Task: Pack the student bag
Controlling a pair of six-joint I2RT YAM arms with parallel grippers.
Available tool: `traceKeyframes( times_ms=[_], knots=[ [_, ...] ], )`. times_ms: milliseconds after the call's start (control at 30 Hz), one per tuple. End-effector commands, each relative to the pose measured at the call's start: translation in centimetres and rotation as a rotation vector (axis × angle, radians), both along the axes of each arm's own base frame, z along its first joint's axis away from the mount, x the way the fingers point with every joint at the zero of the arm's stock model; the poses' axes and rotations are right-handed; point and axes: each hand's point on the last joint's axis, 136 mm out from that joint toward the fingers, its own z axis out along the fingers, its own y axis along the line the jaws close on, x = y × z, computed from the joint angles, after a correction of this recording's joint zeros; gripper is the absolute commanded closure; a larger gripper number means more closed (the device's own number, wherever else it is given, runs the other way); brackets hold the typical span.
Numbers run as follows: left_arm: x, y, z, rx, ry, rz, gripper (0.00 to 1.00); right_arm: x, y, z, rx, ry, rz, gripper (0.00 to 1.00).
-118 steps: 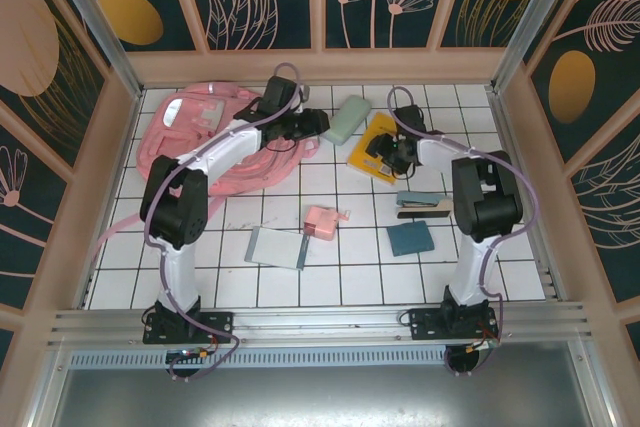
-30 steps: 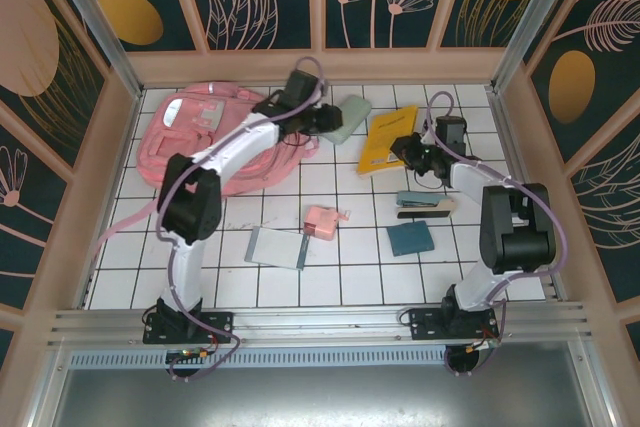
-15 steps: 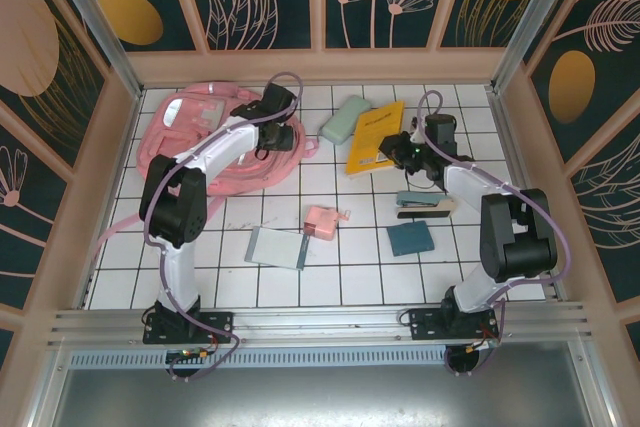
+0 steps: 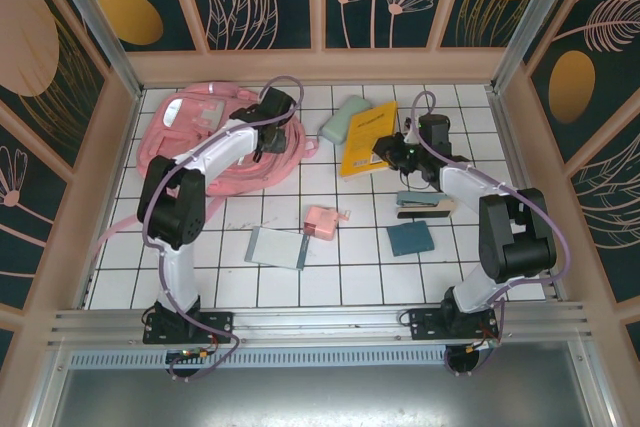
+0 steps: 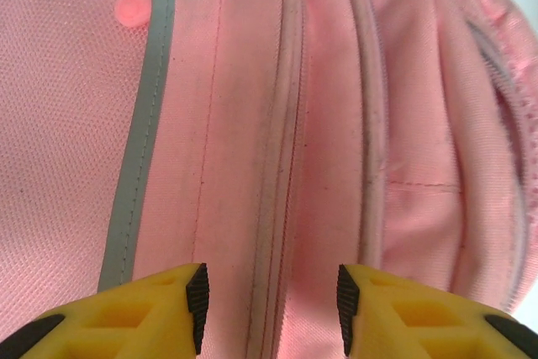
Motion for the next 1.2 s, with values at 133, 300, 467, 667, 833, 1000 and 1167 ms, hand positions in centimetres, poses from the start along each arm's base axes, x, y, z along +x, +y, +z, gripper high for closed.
traceKeyframes(
  times_ms=[133, 300, 467, 667, 833, 1000, 1167],
  knots=[
    [-0.6, 1.9, -3.3, 0.121, 0.066, 0.002, 0.76, 0.9, 2.1, 5.4, 0.08, -0.158, 0.06, 1.0],
    [-0.2, 1.9, -0.6, 0.1, 0.0, 0.019, 1.0, 0.8, 3.2, 8.0, 0.136, -0.216, 0.08, 1.0],
    [1.1, 1.4, 5.2, 0.006, -0.106, 0.036, 1.0, 1.0, 5.1, 9.2, 0.173, -0.241, 0.115, 1.0],
    [2.1, 1.6, 11.1, -0.103, -0.194, 0.06, 1.0, 1.5, 7.6, 10.0, 0.228, -0.259, 0.154, 1.0],
    [2.7, 3.0, 15.2, -0.196, -0.259, 0.092, 1.0, 2.0, 10.3, 10.3, 0.263, -0.269, 0.189, 1.0],
    [3.0, 4.9, 18.4, -0.339, -0.318, 0.14, 1.0, 2.6, 13.7, 10.3, 0.347, -0.275, 0.221, 1.0],
    [3.2, 6.9, 21.0, -0.438, -0.387, 0.168, 1.0, 2.9, 18.5, 9.6, 0.402, -0.273, 0.277, 1.0]
  ],
)
